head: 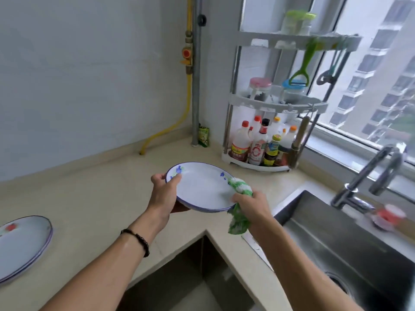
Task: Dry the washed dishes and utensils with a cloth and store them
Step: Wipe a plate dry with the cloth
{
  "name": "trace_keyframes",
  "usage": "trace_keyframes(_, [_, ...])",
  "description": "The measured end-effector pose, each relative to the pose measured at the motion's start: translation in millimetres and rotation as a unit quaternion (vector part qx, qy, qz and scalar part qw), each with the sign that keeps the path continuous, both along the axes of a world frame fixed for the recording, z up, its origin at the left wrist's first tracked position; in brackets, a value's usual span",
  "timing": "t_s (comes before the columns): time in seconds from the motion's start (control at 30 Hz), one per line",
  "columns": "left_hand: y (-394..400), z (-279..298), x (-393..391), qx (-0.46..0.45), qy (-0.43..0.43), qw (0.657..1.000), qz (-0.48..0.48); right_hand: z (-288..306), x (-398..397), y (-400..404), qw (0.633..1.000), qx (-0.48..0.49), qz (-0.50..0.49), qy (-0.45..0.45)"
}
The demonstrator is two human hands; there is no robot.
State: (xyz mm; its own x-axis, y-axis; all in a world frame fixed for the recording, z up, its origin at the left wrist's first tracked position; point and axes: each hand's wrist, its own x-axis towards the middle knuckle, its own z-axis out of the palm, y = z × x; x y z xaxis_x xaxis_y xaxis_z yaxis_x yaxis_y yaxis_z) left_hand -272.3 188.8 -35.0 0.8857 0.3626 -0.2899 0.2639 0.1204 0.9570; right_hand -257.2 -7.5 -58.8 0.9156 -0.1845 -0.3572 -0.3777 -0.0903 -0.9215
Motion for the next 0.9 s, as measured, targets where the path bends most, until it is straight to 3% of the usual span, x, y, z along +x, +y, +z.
trace_keyframes(0.13, [-89, -18, 28, -0.006, 0.043, 0.998, -0.041, -24, 2, -89, 0.998, 0.020, -0.048, 0.035])
trace_keyframes(0.33, [-215, -46, 66, 0.054, 0.118, 0.982, -0.137, -67, -7, -203, 0.984, 0.071, -0.101, 0.131])
trace_keyframes(0.47, [-274, -54, 84, 0.158, 0.157, 0.948, -0.226, -95, -23, -240, 0.964, 0.140, -0.121, 0.193])
trace_keyframes(0.67, [-326, -49, 93, 0.354, 0.140, 0.873, -0.304, -123, -33, -248, 0.943, 0.213, -0.115, 0.229])
trace_keyframes(0.9, [-323, -52, 86, 0.287, 0.153, 0.899, -0.292, -127, -30, -254, 0.951, 0.186, -0.098, 0.227])
